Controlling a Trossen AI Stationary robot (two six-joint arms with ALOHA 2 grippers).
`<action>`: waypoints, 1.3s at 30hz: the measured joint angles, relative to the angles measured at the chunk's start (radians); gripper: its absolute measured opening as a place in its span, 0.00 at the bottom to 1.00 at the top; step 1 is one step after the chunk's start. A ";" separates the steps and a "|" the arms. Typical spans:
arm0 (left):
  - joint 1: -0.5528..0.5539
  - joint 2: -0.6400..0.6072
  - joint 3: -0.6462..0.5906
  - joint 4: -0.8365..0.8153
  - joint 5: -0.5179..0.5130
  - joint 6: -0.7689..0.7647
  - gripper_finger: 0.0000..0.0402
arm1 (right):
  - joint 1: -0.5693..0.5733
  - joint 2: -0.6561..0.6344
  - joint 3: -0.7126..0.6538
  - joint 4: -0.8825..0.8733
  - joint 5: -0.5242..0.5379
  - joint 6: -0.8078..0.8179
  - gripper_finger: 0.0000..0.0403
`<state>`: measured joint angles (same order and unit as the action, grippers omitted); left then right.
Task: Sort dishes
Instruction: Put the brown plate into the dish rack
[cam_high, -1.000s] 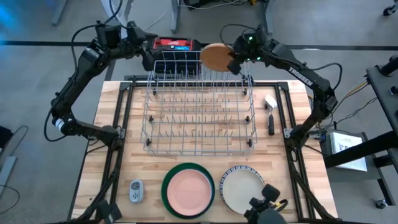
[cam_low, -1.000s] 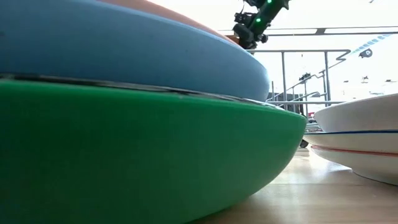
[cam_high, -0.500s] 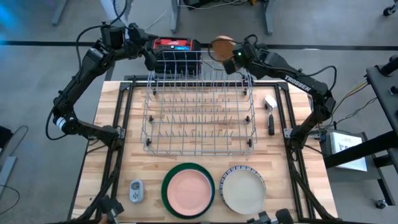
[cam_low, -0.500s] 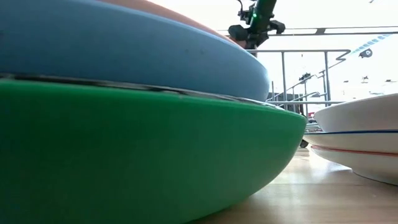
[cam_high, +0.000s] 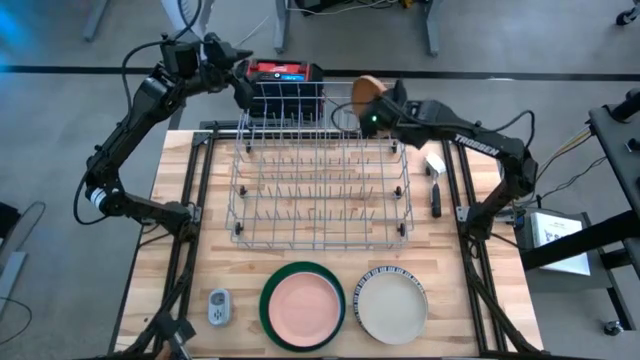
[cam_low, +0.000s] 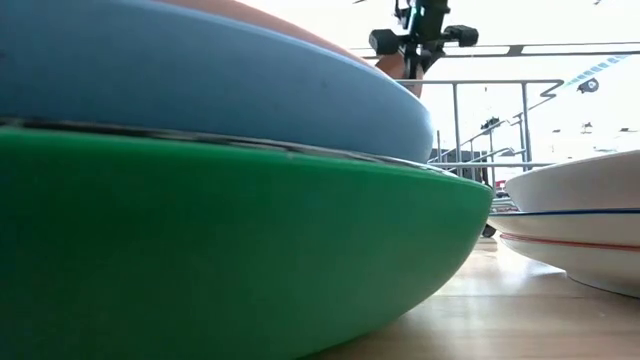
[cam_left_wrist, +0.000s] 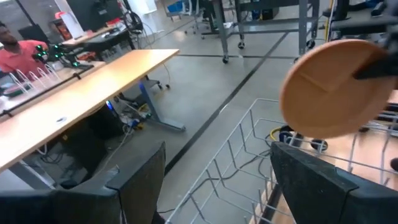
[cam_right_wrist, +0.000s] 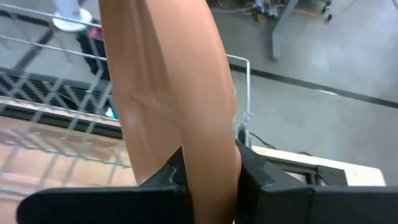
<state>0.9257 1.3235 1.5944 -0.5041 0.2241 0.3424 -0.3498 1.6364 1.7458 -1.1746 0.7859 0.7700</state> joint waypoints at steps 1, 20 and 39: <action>0.000 0.000 0.000 0.000 -0.003 0.006 0.70 | 0.020 0.000 0.000 -0.009 0.000 0.020 0.12; 0.000 0.000 0.000 -0.009 -0.006 0.019 0.70 | 0.242 0.016 -0.016 -0.384 -0.034 0.442 0.12; 0.000 0.000 0.000 -0.029 -0.005 0.016 0.70 | 0.242 0.037 -0.089 -0.274 -0.078 0.573 0.12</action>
<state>0.9257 1.3231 1.5944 -0.5328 0.2188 0.3580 -0.1074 1.6730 1.6563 -1.4490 0.7079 1.3429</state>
